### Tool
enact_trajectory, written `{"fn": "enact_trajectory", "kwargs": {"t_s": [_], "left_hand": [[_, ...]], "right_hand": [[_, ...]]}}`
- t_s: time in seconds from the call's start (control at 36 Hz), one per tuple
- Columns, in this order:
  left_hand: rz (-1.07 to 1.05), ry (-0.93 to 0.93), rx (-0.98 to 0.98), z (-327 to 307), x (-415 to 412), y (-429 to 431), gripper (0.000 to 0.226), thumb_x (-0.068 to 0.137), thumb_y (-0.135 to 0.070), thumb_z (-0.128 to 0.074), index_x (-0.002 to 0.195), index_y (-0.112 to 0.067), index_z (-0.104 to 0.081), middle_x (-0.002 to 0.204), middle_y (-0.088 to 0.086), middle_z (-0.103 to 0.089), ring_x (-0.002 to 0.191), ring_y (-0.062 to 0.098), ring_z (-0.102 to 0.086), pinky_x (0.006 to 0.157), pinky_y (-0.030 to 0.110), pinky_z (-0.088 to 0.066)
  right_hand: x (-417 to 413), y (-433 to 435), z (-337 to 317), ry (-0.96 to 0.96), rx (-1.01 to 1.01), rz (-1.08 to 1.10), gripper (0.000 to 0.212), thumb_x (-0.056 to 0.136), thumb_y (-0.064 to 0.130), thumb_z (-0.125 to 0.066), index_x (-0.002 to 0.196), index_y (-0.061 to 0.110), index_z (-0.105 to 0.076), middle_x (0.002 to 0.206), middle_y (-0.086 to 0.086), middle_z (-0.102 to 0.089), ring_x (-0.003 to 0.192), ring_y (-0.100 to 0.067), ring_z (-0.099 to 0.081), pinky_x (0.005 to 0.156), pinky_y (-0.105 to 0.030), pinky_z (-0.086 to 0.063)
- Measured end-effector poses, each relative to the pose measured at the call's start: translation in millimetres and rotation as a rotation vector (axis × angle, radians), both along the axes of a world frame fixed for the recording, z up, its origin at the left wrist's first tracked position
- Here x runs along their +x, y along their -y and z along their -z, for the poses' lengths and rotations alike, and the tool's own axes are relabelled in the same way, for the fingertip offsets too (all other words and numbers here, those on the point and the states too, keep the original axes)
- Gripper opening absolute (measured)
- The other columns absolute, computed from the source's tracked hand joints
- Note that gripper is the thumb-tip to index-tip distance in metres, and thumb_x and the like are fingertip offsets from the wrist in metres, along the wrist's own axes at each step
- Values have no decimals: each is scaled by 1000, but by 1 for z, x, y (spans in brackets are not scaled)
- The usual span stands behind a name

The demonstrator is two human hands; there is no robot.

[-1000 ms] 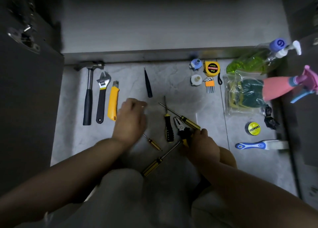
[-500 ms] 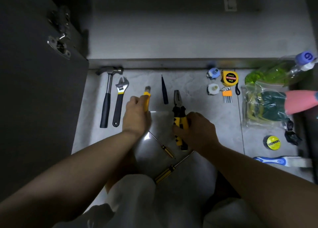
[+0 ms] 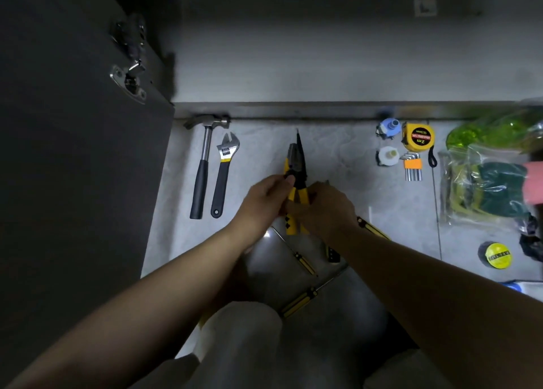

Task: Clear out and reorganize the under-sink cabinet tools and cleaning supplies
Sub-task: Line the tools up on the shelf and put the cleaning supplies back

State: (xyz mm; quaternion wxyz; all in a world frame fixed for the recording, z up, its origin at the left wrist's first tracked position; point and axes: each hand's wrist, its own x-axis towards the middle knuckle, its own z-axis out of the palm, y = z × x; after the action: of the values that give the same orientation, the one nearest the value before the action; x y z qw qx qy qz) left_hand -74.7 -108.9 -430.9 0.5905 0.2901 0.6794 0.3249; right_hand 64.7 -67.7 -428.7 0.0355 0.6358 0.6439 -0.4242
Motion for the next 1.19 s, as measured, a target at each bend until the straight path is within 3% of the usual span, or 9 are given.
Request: {"fn": "enact_trajectory", "kwargs": {"t_s": [0.08, 0.19, 0.28, 0.42, 0.53, 0.64, 0.75, 0.83, 1.19], "left_hand": [[-123, 200, -64, -7, -5, 5, 33, 104, -36, -54, 126, -13, -64, 114, 19, -70, 98, 28, -69, 86, 45, -56], [-210, 121, -56, -1, -28, 1, 31, 108, -20, -46, 120, 7, -54, 95, 23, -59, 79, 31, -56, 60, 34, -49], [-254, 49, -93, 9, -43, -4, 25, 109, -22, -43, 111, 0, -55, 95, 22, -56, 82, 32, -55, 66, 42, -50], [-156, -198, -125, 31, -55, -12, 22, 107, -28, -48, 117, -15, -63, 101, 14, -67, 101, 37, -67, 96, 55, -54], [-32, -414, -126, 41, -54, -15, 31, 104, -32, -52, 129, -14, -57, 112, 9, -63, 112, 34, -61, 86, 30, -43], [40, -515, -91, 42, -50, -12, 45, 93, -32, -67, 132, -17, -51, 121, 9, -64, 111, 31, -61, 84, 32, -47], [110, -635, -6, 37, -43, -4, 70, 83, -29, -80, 141, -17, -45, 132, 6, -54, 122, 26, -57, 99, 44, -52], [131, -701, 18, 37, -38, 4, 85, 84, -20, -80, 153, -17, -30, 139, 10, -44, 127, 29, -51, 96, 33, -46], [59, -516, 58, 41, -45, -4, 70, 78, -7, -83, 136, -16, -45, 120, 4, -62, 111, 19, -61, 94, 31, -51]], "right_hand": [[-19, 1, 1, -88, 17, -28, 28, 76, 49, -73, 79, 23, -63, 73, 7, -66, 71, -12, -65, 54, -21, -42], [-34, 8, 8, -240, 1, -21, 29, 80, 33, -78, 81, 29, -49, 78, 10, -59, 71, 16, -57, 53, -3, -40], [-33, 7, 13, -193, 33, -68, 24, 87, 22, -68, 107, 21, -55, 110, -6, -53, 86, -18, -58, 70, -25, -49], [-31, 1, 16, 46, 84, -280, 50, 90, 22, -62, 138, 26, -50, 131, -11, -32, 112, -36, -47, 87, -32, -45], [-34, 2, 20, 80, 79, -332, 52, 89, 21, -62, 139, 24, -49, 137, -12, -30, 118, -38, -49, 94, -38, -48], [-34, 7, 23, 74, 142, -311, 51, 85, 16, -61, 135, 25, -52, 132, -10, -36, 111, -37, -53, 81, -31, -39], [-33, 12, 24, 28, 181, -355, 53, 85, 12, -62, 136, 23, -53, 129, -11, -39, 111, -37, -54, 88, -38, -48], [-32, 15, 24, -3, 179, -341, 61, 84, 10, -64, 142, 24, -49, 137, -10, -37, 117, -35, -52, 91, -38, -49], [-25, 18, 26, -51, 224, -335, 67, 83, 9, -66, 144, 25, -44, 144, -6, -34, 118, -31, -49, 85, -28, -36]]}}
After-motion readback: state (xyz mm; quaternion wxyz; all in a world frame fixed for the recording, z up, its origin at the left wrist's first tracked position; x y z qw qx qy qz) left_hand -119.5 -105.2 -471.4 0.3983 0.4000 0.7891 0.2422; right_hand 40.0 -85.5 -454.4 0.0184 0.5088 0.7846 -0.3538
